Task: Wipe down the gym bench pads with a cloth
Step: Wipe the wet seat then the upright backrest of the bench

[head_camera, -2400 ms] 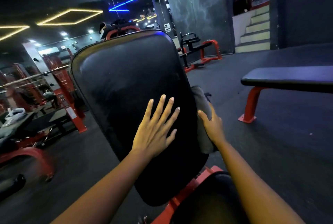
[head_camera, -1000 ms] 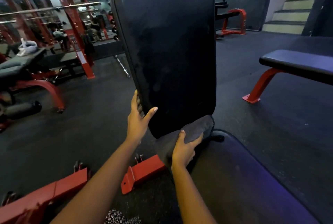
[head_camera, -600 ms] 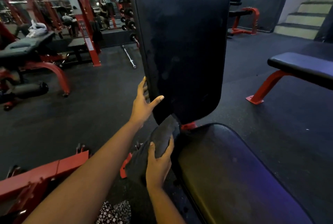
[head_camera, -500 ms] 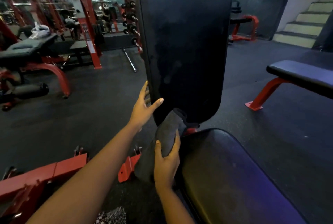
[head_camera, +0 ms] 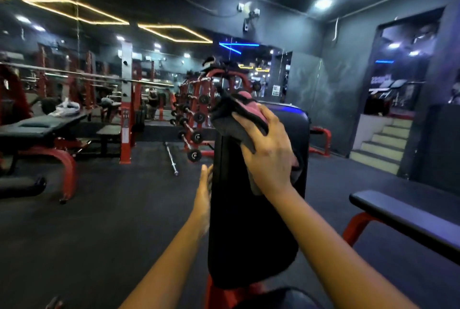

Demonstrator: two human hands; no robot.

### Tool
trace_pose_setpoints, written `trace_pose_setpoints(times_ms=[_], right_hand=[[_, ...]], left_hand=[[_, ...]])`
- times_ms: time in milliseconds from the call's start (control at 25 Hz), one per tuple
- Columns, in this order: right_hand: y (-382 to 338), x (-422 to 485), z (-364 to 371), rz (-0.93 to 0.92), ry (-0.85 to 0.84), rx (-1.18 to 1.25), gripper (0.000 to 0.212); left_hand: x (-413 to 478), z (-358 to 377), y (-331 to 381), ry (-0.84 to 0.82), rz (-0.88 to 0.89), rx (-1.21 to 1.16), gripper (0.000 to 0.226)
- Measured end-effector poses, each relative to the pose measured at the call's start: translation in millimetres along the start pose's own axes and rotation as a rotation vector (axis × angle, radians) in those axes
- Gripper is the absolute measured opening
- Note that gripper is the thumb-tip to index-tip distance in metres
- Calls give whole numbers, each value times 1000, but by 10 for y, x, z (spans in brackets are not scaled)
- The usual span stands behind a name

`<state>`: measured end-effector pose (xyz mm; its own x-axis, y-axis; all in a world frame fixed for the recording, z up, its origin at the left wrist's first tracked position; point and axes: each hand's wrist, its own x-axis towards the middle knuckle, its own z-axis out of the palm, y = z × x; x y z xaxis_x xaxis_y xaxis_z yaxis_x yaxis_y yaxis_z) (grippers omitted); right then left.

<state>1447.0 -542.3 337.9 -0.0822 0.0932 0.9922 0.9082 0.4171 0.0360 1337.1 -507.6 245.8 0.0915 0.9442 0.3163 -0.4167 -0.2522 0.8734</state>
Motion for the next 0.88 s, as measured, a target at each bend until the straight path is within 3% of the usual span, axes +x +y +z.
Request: trace_pose_setpoints(times_ms=[120, 240, 520, 760, 880], right_hand=[[5, 263, 263, -184, -180, -249, 43], [-9, 122, 454, -263, -381, -333, 45], [-29, -18, 442, -384, -389, -426, 38], [-127, -357, 432, -410, -441, -452, 19], [-146, -639, 438, -463, -449, -443, 25]], left_hand=[[37, -45, -12, 11, -24, -122, 49], [74, -84, -32, 9, -21, -148, 51], [24, -125, -96, 31, 0, -185, 52], [-68, -555, -512, 78, -105, -196, 68], [-214, -873, -774, 122, -162, -184, 67]])
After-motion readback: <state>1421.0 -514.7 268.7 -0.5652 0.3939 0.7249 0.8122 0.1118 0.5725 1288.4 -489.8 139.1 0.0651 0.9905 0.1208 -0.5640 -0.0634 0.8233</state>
